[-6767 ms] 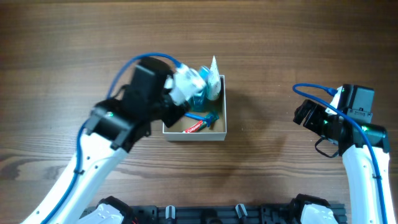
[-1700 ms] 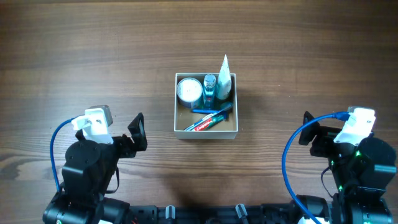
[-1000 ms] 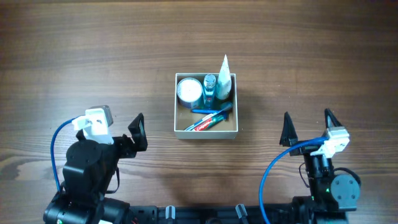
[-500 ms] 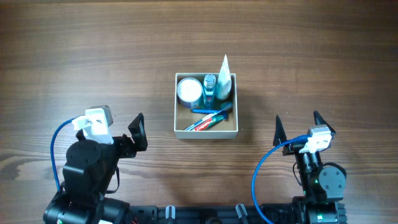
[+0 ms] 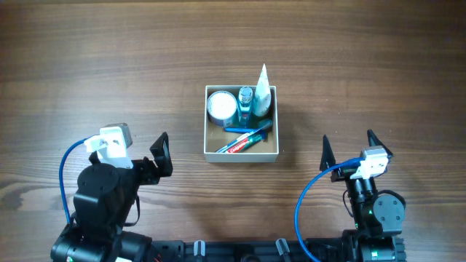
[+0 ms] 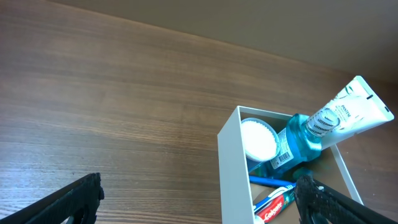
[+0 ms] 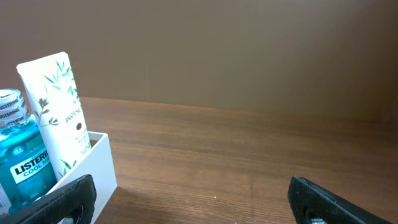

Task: Pack container

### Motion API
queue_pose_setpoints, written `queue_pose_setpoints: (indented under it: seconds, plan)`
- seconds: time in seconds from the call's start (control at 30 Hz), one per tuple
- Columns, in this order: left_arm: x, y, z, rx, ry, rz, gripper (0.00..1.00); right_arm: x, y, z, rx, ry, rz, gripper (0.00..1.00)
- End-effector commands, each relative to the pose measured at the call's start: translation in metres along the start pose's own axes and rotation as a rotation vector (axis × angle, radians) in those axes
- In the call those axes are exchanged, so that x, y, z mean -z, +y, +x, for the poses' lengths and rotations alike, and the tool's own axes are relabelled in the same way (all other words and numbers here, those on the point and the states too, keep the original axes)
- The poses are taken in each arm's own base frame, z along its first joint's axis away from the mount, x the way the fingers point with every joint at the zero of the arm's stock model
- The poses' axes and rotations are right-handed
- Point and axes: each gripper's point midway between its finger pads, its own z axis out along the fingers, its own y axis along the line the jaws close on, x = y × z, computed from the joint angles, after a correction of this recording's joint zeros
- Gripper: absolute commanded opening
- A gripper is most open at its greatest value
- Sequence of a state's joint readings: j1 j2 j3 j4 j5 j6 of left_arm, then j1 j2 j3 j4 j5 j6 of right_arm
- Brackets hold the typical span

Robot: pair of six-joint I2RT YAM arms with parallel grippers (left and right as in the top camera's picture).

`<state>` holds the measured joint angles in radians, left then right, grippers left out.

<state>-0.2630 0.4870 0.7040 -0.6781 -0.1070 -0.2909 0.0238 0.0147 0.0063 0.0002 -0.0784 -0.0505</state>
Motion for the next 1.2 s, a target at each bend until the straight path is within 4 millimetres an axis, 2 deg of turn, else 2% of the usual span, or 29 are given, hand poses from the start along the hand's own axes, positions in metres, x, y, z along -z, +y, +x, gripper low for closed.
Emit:
queue_pose_setpoints:
  seconds: [0.0, 0.13, 0.2, 0.23, 0.3, 0.4, 0.47, 0.53, 0.67, 0.7, 0.93, 1.17]
  plan:
    - [0.001, 0.007, 0.010, 0.005, 0.032, -0.022, 1.00, 0.001, 0.003, -0.003, 0.002, -0.014, -0.015, 1.00]
    - [-0.005, 0.030, 0.038, 0.092, 0.062, -0.045, 1.00, 0.001, 0.003, -0.003, 0.003, -0.015, -0.015, 1.00]
    - [-0.014, 0.050, 0.053, 0.123, -0.005, -0.086, 1.00, 0.001, 0.003, -0.003, 0.003, -0.015, -0.015, 1.00]
    - [-0.018, 0.054, 0.053, 0.126, -0.044, -0.088, 1.00, 0.001, 0.003, -0.003, 0.003, -0.014, -0.015, 1.00]
    - [-0.025, 0.061, 0.040, 0.118, -0.200, -0.080, 1.00, 0.001, 0.003, -0.003, 0.002, -0.015, -0.015, 1.00]
    - [-0.018, 0.075, 0.000, 0.116, -0.527, -0.108, 1.00, 0.001, 0.003, -0.003, 0.003, -0.014, -0.015, 1.00]
    - [-0.015, 0.080, -0.005, 0.103, -0.614, -0.119, 1.00, 0.001, 0.003, -0.003, 0.003, -0.014, -0.015, 1.00]
    - [-0.020, 0.081, 0.003, 0.062, -0.612, -0.123, 1.00, 0.001, 0.003, -0.003, 0.003, -0.014, -0.015, 1.00]
    - [-0.043, 0.078, 0.046, 0.025, -0.436, -0.084, 1.00, 0.001, 0.003, -0.003, 0.003, -0.014, -0.015, 1.00]
    - [-0.045, 0.075, 0.052, 0.011, -0.411, -0.067, 1.00, 0.001, 0.003, -0.003, 0.003, -0.015, -0.015, 1.00]
    - [-0.047, 0.059, 0.055, -0.029, -0.393, 0.002, 1.00, 0.001, 0.003, -0.003, 0.002, -0.015, -0.015, 1.00]
    - [-0.047, 0.059, 0.055, -0.029, -0.393, 0.004, 1.00, 0.001, 0.003, -0.003, 0.003, -0.014, -0.015, 1.00]
